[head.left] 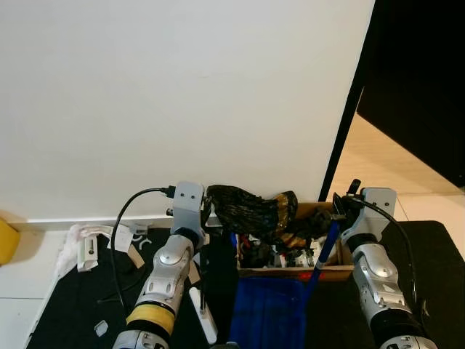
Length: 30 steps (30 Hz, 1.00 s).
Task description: Sweep floor
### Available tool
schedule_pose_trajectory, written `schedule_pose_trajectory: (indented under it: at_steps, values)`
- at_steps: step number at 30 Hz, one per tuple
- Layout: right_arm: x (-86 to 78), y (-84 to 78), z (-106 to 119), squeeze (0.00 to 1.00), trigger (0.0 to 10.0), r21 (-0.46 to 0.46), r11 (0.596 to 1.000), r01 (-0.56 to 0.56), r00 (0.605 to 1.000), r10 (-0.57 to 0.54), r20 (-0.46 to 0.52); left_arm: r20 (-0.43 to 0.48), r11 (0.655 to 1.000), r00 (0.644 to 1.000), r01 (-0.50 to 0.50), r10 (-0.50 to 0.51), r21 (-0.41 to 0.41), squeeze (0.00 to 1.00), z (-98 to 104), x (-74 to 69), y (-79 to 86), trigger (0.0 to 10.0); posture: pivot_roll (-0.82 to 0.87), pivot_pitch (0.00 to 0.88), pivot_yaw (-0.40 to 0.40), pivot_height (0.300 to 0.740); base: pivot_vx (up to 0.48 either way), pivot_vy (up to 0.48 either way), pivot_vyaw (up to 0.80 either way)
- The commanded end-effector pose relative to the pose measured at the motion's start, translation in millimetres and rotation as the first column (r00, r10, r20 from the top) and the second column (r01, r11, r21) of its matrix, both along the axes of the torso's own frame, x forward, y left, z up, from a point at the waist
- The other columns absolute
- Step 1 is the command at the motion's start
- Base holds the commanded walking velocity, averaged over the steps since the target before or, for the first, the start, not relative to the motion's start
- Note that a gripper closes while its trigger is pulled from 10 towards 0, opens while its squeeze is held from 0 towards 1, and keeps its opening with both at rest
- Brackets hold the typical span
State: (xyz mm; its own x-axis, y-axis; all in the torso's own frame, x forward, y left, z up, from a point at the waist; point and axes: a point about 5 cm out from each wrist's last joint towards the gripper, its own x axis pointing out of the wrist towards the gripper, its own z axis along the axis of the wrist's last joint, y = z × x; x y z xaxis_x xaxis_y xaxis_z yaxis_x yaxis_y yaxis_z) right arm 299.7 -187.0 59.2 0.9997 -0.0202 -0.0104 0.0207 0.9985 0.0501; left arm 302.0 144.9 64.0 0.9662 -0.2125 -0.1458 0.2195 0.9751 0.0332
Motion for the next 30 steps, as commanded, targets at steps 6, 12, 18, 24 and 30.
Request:
schedule_pose_trajectory:
  at_steps: [6,12,18,24,30]
  values:
    - [3.1,4.4,5.5,0.00,10.0,0.017,1.000,-0.008,1.000,0.007,0.029,0.003,1.000,1.000,-0.020,0.020,0.010,0.00,1.4,1.9,6.5,10.0,0.08,0.015,0.085,0.740,0.000,0.276,0.00]
    - [2.7,4.4,5.2,0.00,10.0,0.017,1.000,-0.008,1.000,0.007,0.028,0.003,1.000,1.000,-0.020,0.020,0.011,0.00,1.4,1.6,6.4,10.0,0.08,0.016,0.085,0.740,0.000,0.274,0.00]
    - [2.4,4.4,5.0,0.00,10.0,0.016,1.000,-0.008,1.000,0.008,0.027,0.002,1.000,1.000,-0.020,0.020,0.011,0.00,1.2,1.4,6.3,10.0,0.08,0.016,0.084,0.740,0.000,0.277,0.00]
    - [2.4,4.3,4.9,0.00,10.0,0.017,1.000,-0.008,1.000,0.008,0.027,0.001,1.000,1.000,-0.019,0.019,0.011,0.00,0.9,1.4,6.0,10.0,0.08,0.017,0.085,0.740,0.000,0.303,0.00]
    - [2.3,4.2,4.9,0.00,10.0,0.017,1.000,-0.008,1.000,0.007,0.027,0.000,1.000,1.000,-0.019,0.019,0.010,0.00,1.1,1.5,5.9,10.0,0.08,0.018,0.085,0.740,0.000,0.401,0.00]
